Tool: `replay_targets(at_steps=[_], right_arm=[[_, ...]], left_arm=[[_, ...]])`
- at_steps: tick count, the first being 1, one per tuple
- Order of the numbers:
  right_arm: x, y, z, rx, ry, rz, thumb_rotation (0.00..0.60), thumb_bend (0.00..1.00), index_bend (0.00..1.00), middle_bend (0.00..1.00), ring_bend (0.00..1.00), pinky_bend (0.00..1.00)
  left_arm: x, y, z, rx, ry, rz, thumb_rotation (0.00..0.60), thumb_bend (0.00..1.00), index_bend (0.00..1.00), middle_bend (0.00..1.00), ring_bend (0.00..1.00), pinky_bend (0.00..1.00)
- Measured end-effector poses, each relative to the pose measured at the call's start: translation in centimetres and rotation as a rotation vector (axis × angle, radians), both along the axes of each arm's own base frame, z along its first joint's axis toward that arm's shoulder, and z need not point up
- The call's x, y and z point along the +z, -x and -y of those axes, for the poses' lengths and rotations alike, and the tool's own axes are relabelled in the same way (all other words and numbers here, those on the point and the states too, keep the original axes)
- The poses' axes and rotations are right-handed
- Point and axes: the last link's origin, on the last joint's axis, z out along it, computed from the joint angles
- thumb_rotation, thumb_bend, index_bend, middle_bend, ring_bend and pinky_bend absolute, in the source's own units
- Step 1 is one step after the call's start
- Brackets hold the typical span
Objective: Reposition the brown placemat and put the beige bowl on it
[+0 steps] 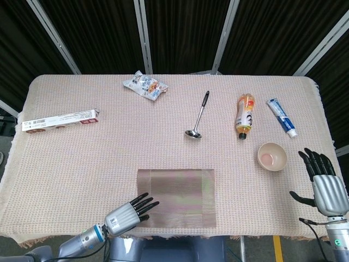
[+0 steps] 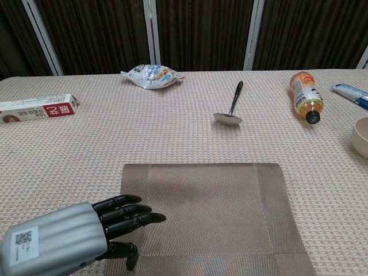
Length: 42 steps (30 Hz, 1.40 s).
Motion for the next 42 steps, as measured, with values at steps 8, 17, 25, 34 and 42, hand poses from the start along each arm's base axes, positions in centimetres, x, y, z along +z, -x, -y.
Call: replay_targets(at_steps=[8, 17, 25, 34, 42], right_arm=[[0.1, 0.0, 0.1, 0.0, 0.001, 0.0, 0.6, 0.0, 0.0, 0.0, 0.0, 0.0], [0.2, 0.0, 0.0, 0.001, 0.003, 0.002, 0.6, 0.0, 0.0, 0.0, 0.0, 0.0], [0.2, 0.0, 0.0, 0.001, 0.001, 0.0, 0.6, 0.0, 0.0, 0.0, 0.0, 0.0], [0.2, -0.1, 0.0, 0.002, 0.0, 0.0, 0.6, 0.0, 0.0, 0.0, 0.0, 0.0], [0.3, -0.1, 0.0, 0.004, 0.001, 0.002, 0.6, 0.0, 0.0, 0.0, 0.0, 0.0]], left_arm=[[0.0, -0.5, 0.0, -0.005, 0.005, 0.001, 0.6, 0.29, 0.42, 0.0, 0.0, 0.0], [0.0, -1.0, 0.3, -0.006, 0.02, -0.001, 0.6, 0.28, 0.42, 0.0, 0.0, 0.0], [-0.1, -1.3, 0.7, -0.004, 0.034, -0.006, 0.6, 0.28, 0.42, 0.0, 0.0, 0.0], [-0.1, -1.5, 1.1, -0.001, 0.045, -0.016, 0.6, 0.29, 0.42, 0.0, 0.0, 0.0], [-0.4, -1.9, 0.8, 0.004, 0.04, -0.011, 0.6, 0.29, 0.42, 0.0, 0.0, 0.0]])
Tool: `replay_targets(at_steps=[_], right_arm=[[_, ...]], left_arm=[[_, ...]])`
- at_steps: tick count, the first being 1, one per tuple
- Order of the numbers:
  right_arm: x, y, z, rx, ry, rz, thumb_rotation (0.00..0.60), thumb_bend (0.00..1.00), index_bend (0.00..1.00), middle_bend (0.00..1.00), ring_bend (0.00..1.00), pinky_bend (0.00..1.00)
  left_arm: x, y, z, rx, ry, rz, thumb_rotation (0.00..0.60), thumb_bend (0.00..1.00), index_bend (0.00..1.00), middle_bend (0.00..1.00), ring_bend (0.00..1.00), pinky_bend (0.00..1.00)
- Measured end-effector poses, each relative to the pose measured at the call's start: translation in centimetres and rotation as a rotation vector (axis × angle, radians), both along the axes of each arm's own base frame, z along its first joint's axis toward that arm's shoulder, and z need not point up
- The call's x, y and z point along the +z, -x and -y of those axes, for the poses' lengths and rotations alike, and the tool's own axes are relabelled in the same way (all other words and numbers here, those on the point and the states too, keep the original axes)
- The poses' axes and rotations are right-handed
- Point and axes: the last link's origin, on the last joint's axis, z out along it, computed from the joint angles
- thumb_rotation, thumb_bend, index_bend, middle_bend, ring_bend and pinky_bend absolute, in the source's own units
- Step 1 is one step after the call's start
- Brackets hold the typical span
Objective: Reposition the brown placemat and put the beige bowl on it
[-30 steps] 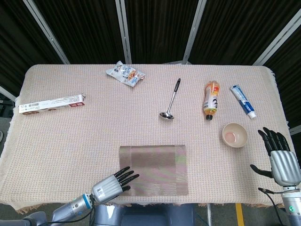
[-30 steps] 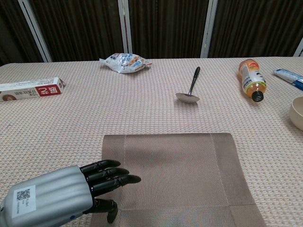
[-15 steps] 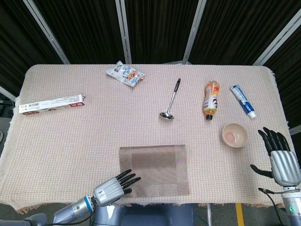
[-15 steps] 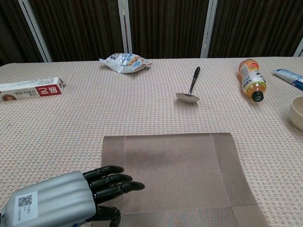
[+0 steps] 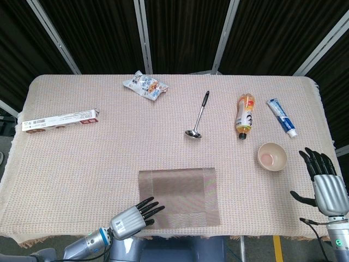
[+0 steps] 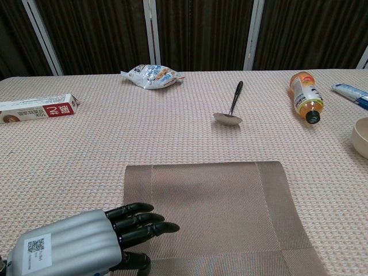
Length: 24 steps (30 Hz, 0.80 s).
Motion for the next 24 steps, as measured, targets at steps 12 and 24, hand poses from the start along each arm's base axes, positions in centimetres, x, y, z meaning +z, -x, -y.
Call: replay_targets(at_steps=[12, 24], right_arm=[[0.1, 0.0, 0.0, 0.002, 0.002, 0.002, 0.6, 0.0, 0.0, 0.0, 0.0, 0.0], [0.1, -0.1, 0.0, 0.002, 0.002, 0.001, 0.6, 0.0, 0.0, 0.0, 0.0, 0.0]], left_arm=[[0.4, 0.6, 0.1, 0.004, 0.006, -0.014, 0.6, 0.29, 0.42, 0.0, 0.0, 0.0], [0.6, 1.0, -0.1, 0.016, 0.001, -0.021, 0.6, 0.29, 0.41, 0.0, 0.0, 0.0]])
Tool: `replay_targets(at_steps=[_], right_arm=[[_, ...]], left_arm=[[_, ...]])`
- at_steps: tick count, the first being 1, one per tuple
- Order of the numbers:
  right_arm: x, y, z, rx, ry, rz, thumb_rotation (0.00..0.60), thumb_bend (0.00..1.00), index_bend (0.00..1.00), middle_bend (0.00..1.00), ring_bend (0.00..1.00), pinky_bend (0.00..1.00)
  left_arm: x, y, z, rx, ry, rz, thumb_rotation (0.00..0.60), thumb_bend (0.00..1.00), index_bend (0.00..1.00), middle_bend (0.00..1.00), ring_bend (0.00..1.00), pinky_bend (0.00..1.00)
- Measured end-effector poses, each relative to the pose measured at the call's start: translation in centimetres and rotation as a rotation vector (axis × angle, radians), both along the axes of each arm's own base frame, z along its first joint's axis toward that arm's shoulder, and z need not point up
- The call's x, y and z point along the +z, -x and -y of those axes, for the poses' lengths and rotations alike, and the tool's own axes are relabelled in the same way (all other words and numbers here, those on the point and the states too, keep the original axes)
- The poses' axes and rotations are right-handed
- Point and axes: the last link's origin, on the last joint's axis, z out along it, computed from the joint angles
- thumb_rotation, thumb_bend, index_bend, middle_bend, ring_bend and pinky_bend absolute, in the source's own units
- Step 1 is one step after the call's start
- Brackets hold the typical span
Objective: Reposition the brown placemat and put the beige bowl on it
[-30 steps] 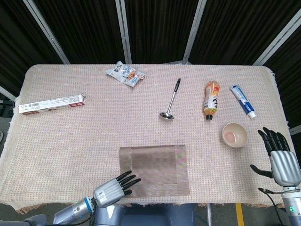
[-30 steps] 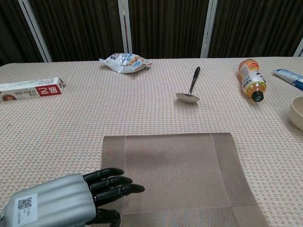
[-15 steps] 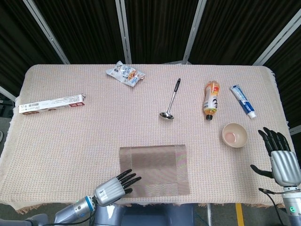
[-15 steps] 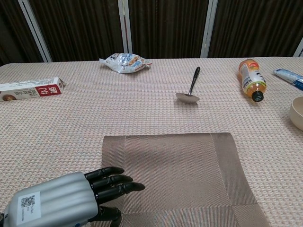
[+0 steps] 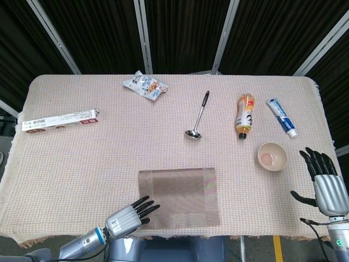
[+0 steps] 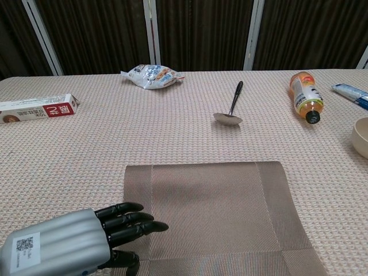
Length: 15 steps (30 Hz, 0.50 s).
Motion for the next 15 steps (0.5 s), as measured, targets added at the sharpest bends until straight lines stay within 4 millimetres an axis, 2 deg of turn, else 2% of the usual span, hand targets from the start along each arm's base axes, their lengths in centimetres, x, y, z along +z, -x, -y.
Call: replay_targets(at_steps=[9, 15], right_arm=[[0.0, 0.1, 0.0, -0.002, 0.001, 0.001, 0.6, 0.0, 0.0, 0.0, 0.0, 0.0], [0.1, 0.1, 0.1, -0.002, 0.001, 0.003, 0.6, 0.0, 0.0, 0.0, 0.0, 0.0]], left_arm=[[-0.9, -0.6, 0.1, -0.017, 0.009, 0.002, 0.6, 0.3, 0.41, 0.0, 0.0, 0.0], [-1.2, -0.9, -0.2, -0.013, 0.008, 0.002, 0.6, 0.34, 0.41, 0.0, 0.0, 0.0]])
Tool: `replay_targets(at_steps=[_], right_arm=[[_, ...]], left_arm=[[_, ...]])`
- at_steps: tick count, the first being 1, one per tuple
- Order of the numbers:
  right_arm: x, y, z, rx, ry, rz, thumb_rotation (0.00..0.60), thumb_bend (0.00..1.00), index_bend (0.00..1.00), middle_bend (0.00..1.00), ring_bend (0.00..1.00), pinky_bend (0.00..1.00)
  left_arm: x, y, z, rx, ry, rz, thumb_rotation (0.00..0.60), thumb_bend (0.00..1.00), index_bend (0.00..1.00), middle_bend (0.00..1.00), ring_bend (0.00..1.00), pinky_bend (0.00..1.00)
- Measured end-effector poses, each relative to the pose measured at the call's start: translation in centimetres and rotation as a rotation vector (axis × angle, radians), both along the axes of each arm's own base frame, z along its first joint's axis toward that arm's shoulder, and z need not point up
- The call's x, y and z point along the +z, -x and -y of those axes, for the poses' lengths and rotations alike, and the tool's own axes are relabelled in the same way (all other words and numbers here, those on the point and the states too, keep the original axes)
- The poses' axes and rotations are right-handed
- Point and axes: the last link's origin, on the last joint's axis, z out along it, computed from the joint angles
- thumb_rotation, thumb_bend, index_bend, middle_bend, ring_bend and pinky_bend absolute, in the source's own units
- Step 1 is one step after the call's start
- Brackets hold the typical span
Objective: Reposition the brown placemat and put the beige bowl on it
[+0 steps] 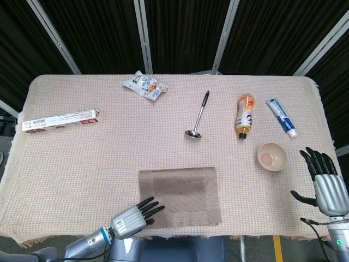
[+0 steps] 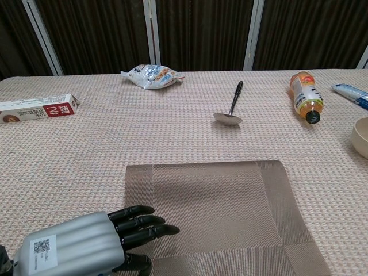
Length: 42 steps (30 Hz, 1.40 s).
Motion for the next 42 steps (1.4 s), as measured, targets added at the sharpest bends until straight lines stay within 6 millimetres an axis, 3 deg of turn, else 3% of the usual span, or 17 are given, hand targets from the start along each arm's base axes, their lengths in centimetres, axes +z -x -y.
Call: replay_targets(at_steps=[10, 24, 42], right_arm=[[0.1, 0.0, 0.0, 0.001, 0.0, 0.001, 0.6, 0.0, 0.0, 0.0, 0.0, 0.0], [0.2, 0.0, 0.0, 0.003, 0.002, 0.001, 0.6, 0.0, 0.0, 0.0, 0.0, 0.0], [0.2, -0.1, 0.0, 0.005, 0.001, 0.002, 0.6, 0.0, 0.0, 0.0, 0.0, 0.0]], left_arm=[[-0.5, -0.5, 0.0, -0.007, 0.007, -0.005, 0.6, 0.44, 0.41, 0.0, 0.0, 0.0], [-0.6, -0.7, 0.2, 0.008, 0.018, 0.005, 0.6, 0.46, 0.42, 0.0, 0.0, 0.0], [-0.2, -1.4, 0.0, 0.07, 0.036, 0.052, 0.6, 0.52, 0.54, 0.0, 0.0, 0.0]])
